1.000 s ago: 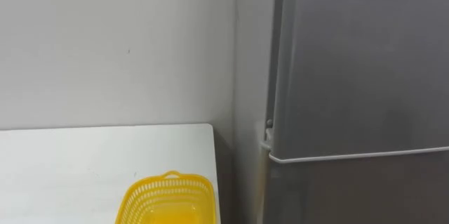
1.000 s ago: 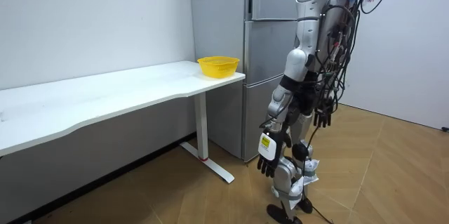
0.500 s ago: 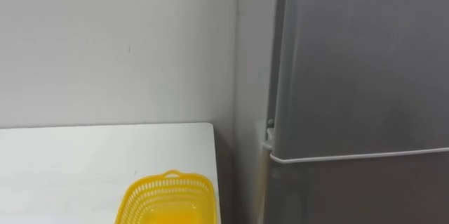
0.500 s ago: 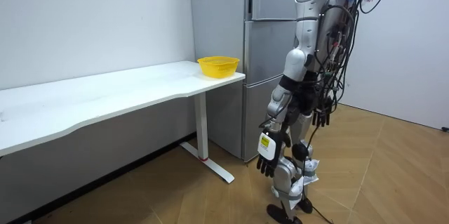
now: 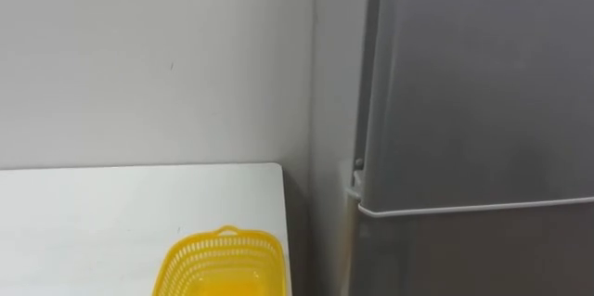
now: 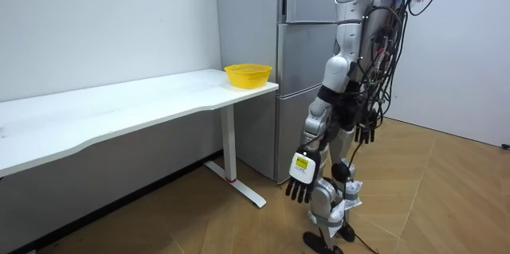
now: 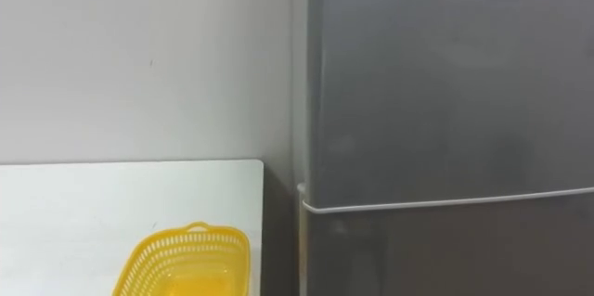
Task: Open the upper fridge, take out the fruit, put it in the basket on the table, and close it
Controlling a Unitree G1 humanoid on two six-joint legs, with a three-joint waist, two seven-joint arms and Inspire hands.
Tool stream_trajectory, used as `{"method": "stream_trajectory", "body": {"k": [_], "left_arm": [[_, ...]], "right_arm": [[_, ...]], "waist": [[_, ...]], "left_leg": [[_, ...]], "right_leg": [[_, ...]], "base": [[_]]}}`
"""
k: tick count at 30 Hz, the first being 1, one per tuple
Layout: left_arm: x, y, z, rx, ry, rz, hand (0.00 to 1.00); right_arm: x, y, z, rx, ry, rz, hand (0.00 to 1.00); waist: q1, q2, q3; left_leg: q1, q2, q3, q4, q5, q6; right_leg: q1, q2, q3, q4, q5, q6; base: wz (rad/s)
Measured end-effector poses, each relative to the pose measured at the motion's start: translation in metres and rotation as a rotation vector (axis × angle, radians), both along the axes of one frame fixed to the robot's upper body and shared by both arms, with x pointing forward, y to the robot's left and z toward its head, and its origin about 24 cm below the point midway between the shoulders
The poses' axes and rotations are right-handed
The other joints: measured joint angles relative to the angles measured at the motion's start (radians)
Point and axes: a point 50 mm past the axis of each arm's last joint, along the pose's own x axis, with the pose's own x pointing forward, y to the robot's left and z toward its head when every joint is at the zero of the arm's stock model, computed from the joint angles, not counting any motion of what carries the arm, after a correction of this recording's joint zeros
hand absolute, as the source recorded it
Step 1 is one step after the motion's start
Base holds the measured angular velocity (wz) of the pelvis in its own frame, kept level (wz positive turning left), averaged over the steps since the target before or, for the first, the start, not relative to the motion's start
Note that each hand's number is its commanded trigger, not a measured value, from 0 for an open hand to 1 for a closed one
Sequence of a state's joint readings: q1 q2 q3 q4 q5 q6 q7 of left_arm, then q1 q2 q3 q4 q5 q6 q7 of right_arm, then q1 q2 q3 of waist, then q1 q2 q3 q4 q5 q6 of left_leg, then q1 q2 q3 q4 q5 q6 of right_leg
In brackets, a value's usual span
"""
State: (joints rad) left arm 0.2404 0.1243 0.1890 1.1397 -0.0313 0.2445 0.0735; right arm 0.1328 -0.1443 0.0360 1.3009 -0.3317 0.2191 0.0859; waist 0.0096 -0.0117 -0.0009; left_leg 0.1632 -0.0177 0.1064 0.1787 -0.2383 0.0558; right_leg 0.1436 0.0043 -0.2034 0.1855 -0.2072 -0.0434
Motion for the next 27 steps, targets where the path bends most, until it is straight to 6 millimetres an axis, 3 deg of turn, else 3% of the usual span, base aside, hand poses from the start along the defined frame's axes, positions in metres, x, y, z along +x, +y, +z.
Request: {"method": "stream_trajectory", "body": {"k": [6, 10, 17, 23, 27], "left_arm": [[0.006, 0.012, 0.004, 0.132, -0.105, 0.399, 0.00], [0.030, 0.027, 0.012, 0.220, -0.264, 0.678, 0.00], [0.059, 0.042, 0.028, 0.308, -0.422, 0.973, 0.00], [0.092, 0.065, 0.061, 0.430, -0.635, 1.097, 0.00], [0.116, 0.081, 0.100, 0.527, -0.818, 1.144, 0.00]], "right_arm": [[-0.005, -0.003, 0.001, -0.018, 0.008, -0.041, 0.00], [0.000, -0.003, 0.001, -0.021, -0.018, -0.051, 0.00], [0.005, -0.004, 0.001, -0.034, -0.061, -0.041, 0.00], [0.012, -0.005, 0.002, -0.056, -0.131, -0.019, 0.00], [0.017, -0.007, 0.003, -0.064, -0.191, -0.023, 0.00]], "waist": [[0.018, 0.007, -0.0011], [0.031, 0.009, -0.0008], [0.035, 0.013, -0.0017], [0.051, 0.021, -0.0090], [0.057, 0.014, -0.0100]], "left_leg": [[0.005, 0.000, 0.001, -0.005, 0.000, 0.000], [0.004, 0.000, -0.002, -0.003, 0.000, 0.000], [-0.005, -0.002, -0.004, -0.004, 0.000, 0.000], [-0.016, -0.002, -0.004, 0.002, 0.000, 0.000], [-0.016, -0.005, -0.020, 0.001, 0.000, 0.000]], "right_leg": [[0.001, 0.000, 0.001, 0.002, 0.000, 0.000], [0.003, 0.000, -0.001, 0.002, 0.000, 0.000], [-0.007, -0.001, -0.002, 0.003, 0.000, 0.000], [-0.020, -0.001, -0.001, 0.005, 0.000, 0.000], [-0.016, -0.002, -0.012, 0.003, 0.000, 0.000]], "base": [[-0.01], [0.01], [0.00], [0.00], [0.09]]}}
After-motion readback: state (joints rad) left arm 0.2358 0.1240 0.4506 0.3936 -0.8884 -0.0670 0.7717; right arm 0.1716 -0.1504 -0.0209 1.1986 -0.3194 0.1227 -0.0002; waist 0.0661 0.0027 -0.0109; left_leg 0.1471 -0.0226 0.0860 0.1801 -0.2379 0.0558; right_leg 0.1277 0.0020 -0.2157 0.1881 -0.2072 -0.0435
